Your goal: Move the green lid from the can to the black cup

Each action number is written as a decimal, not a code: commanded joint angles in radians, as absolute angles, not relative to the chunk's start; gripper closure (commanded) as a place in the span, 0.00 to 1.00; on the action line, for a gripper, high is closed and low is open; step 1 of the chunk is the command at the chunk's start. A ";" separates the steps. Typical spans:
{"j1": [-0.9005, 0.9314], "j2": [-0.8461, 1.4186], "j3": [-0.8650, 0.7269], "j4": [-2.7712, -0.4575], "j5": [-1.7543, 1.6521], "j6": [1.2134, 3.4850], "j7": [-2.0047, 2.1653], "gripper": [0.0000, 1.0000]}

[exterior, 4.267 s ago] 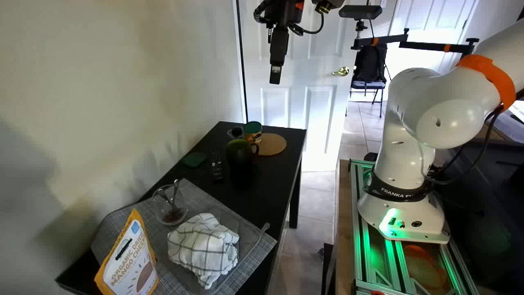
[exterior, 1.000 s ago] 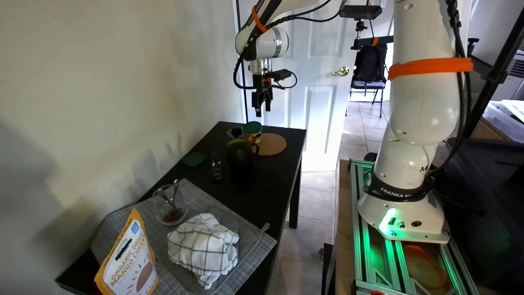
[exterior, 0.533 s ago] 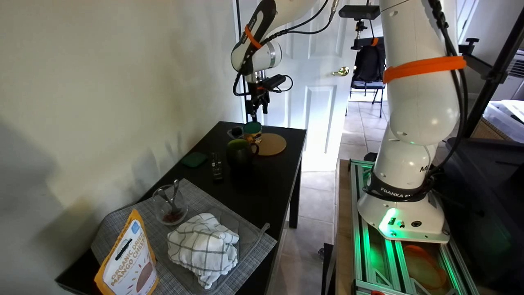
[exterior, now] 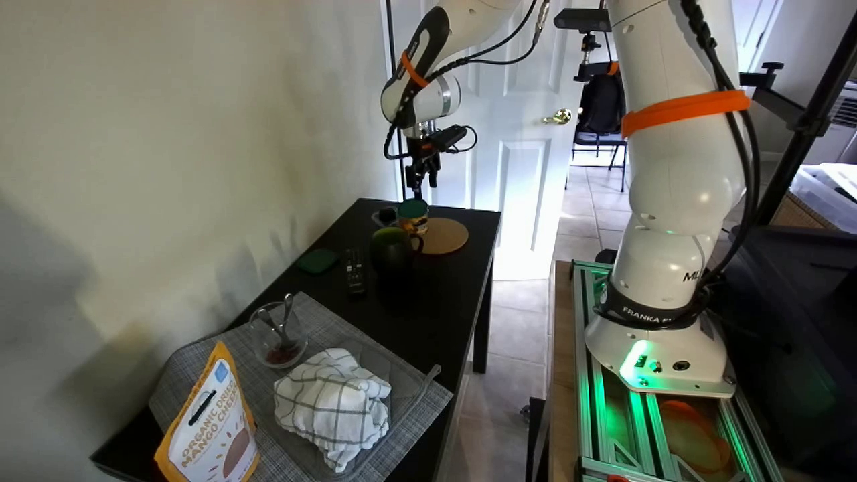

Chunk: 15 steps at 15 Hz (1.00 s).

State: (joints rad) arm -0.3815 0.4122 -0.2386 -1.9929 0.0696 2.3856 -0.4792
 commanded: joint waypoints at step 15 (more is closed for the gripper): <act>-0.467 0.478 -0.127 -1.984 0.180 2.537 -0.487 1.00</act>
State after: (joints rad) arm -0.4447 0.4609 -0.1465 -1.9882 0.1566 2.5162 -0.4789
